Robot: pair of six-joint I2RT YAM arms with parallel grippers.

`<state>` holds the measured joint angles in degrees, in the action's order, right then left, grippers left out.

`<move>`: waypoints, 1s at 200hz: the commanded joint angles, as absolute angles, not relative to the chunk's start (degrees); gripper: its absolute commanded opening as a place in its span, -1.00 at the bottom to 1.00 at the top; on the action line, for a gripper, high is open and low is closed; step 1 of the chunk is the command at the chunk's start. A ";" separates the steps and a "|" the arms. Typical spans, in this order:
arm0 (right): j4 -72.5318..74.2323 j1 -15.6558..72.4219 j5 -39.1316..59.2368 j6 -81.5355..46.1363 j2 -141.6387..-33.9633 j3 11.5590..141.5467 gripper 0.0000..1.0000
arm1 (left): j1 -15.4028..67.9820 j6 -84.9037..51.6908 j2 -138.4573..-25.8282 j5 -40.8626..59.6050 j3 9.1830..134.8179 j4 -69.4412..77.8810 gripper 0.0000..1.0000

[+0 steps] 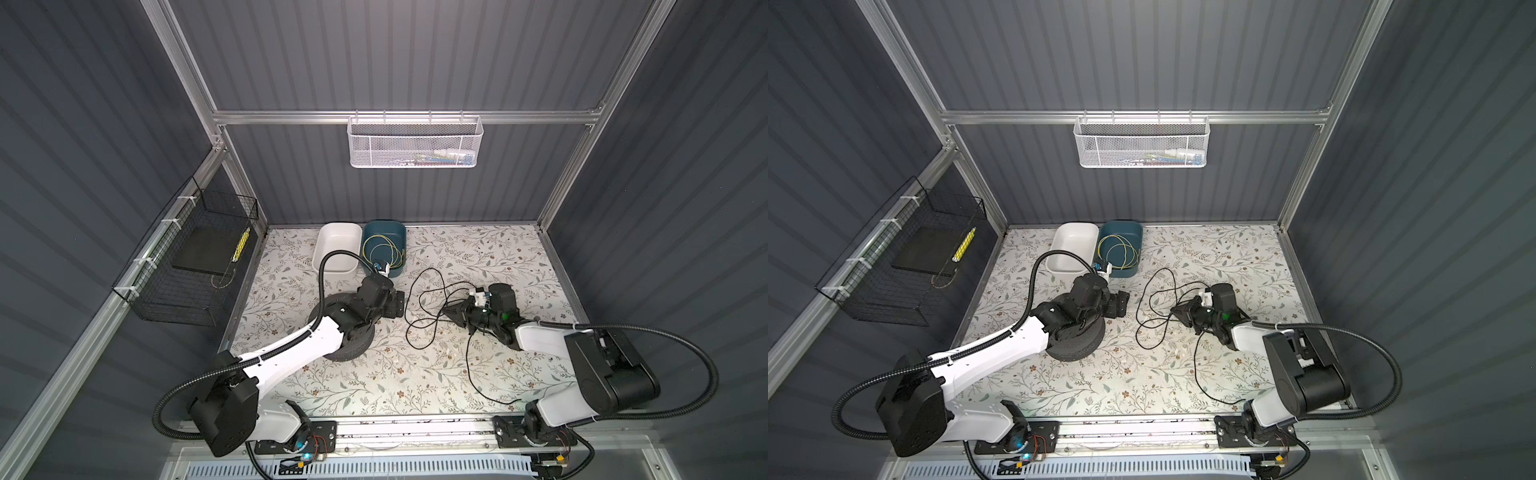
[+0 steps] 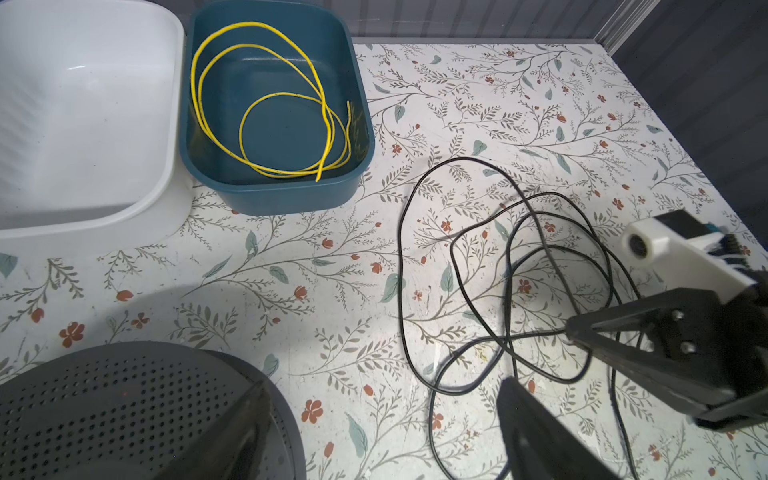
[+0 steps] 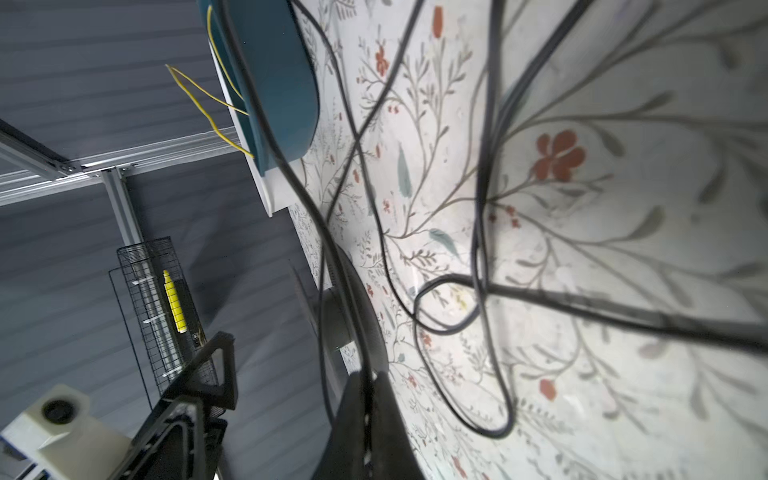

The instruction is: Wrap the cables

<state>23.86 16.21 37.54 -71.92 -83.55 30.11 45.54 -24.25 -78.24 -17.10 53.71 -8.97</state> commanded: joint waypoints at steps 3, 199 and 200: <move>5.58 15.78 33.71 -59.76 -77.09 38.60 -1.00 | 45.18 -23.66 -78.40 -16.65 55.17 -8.33 0.72; -38.51 12.74 24.73 -29.52 -67.90 100.79 -1.00 | 43.42 -17.10 -105.14 7.02 66.08 23.76 0.47; -38.55 12.74 24.67 -29.48 -67.79 100.76 -1.00 | 43.42 -17.08 -105.39 7.07 66.26 23.79 0.44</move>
